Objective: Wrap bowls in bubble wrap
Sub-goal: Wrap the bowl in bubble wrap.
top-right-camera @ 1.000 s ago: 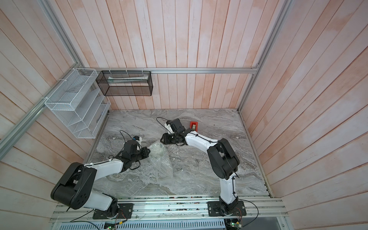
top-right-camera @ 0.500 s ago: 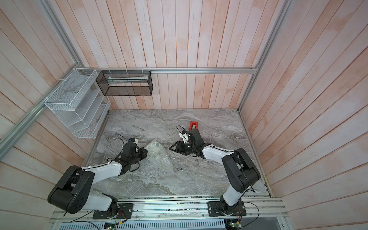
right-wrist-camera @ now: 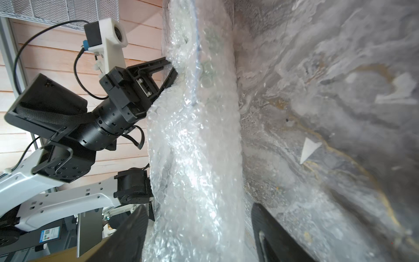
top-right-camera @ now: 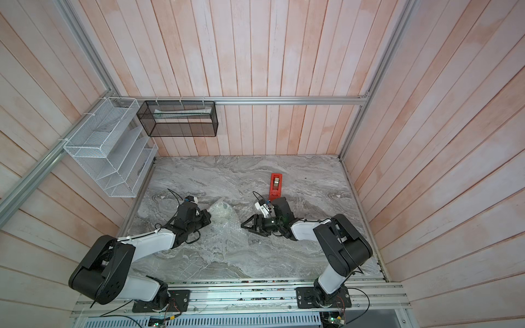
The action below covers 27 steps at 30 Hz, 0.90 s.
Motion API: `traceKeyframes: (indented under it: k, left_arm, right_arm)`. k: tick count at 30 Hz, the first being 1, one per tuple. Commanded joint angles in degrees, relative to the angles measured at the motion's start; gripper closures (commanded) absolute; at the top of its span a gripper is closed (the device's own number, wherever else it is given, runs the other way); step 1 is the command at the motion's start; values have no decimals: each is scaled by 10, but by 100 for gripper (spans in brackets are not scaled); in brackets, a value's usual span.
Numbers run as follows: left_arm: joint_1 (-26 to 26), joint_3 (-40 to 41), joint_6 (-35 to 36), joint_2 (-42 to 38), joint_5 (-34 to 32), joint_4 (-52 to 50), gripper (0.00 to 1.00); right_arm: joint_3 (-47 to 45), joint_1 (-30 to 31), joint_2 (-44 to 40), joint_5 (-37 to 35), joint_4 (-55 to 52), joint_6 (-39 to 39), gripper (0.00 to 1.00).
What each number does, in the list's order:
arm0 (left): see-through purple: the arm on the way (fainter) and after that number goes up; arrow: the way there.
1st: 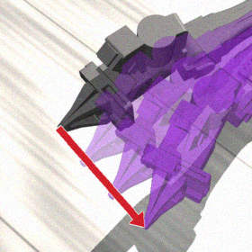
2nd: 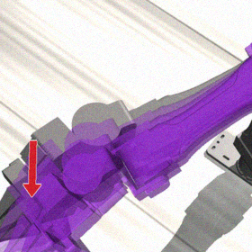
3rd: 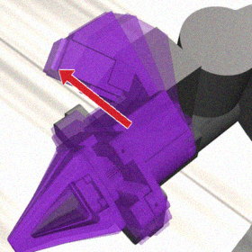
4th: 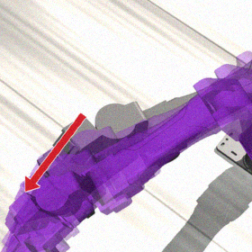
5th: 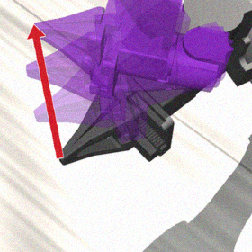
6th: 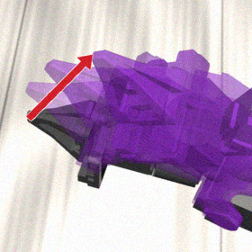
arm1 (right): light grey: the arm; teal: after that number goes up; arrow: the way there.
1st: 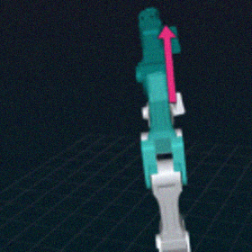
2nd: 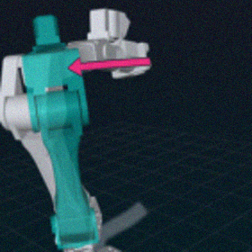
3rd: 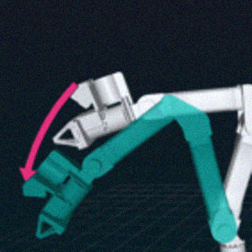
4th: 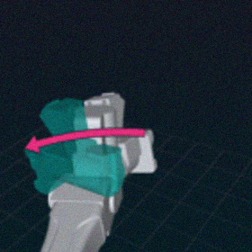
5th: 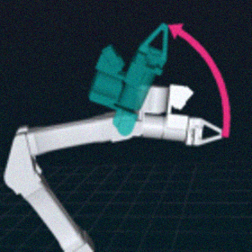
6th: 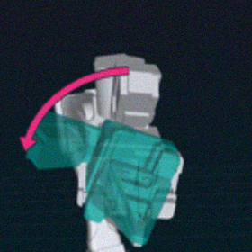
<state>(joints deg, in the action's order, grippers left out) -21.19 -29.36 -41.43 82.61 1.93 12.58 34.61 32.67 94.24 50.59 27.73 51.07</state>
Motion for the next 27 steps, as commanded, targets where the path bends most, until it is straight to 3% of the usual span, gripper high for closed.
traceKeyframes:
  k: [1,5,11,27]
  left_arm:
    - [-3,-5,5,18,-21,-45,100]
    - [-3,-9,0,19,-23,-48,100]
    - [-4,-18,-14,26,-14,-55,100]
    - [-7,-17,-18,29,-7,-51,100]
  right_arm:
    - [-21,13,12,27,68,28,26]
    - [-30,38,18,12,54,22,26]
    - [-63,62,34,9,120,63,27]
    - [-77,69,73,-4,215,112,29]
